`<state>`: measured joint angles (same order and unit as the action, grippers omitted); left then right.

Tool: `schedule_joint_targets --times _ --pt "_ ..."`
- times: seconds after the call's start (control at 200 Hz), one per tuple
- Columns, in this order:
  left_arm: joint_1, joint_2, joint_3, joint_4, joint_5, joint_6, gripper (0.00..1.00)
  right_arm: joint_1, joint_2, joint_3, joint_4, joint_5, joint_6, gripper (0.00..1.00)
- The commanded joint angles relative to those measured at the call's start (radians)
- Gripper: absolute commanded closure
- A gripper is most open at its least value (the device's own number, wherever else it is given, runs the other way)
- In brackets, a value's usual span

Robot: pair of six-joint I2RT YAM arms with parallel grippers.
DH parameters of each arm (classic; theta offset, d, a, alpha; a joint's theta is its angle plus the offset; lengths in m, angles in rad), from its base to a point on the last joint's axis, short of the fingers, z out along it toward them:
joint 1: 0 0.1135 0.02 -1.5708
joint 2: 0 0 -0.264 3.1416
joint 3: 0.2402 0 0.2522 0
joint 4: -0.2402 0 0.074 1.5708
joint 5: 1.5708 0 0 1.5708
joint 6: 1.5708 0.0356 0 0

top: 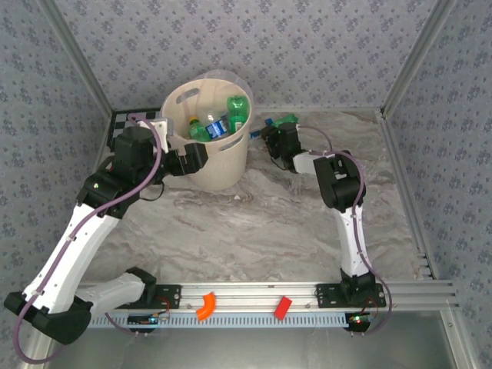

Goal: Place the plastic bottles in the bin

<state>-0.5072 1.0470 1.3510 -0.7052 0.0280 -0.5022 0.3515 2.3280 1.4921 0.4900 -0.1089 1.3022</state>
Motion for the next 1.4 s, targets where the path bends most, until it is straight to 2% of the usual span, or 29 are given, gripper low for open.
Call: schedule_joint_targets --times 0.0,0.39,0.62,0.87,1.07,1.394 --pt "-0.006 -0.012 -0.001 0.019 -0.015 0.026 0.00 0.010 0.046 0.035 -0.046 0.045 0.030 0.48" --pt "-0.006 -0.022 0.002 0.014 -0.017 0.033 0.00 0.011 0.082 0.084 -0.071 0.046 0.039 0.50" --pt "-0.007 -0.028 0.003 0.016 -0.022 0.034 0.00 0.020 0.078 0.099 -0.142 0.067 0.043 0.52" --pt "-0.005 -0.031 0.006 0.010 -0.028 0.044 0.00 0.023 0.077 0.117 -0.157 0.075 0.038 0.64" --pt "-0.004 -0.031 0.001 0.012 -0.032 0.048 0.00 0.026 0.031 0.063 -0.136 0.100 0.012 0.65" --pt "-0.005 -0.030 -0.001 0.013 -0.036 0.051 0.00 0.013 -0.104 -0.132 -0.051 0.097 -0.032 0.67"
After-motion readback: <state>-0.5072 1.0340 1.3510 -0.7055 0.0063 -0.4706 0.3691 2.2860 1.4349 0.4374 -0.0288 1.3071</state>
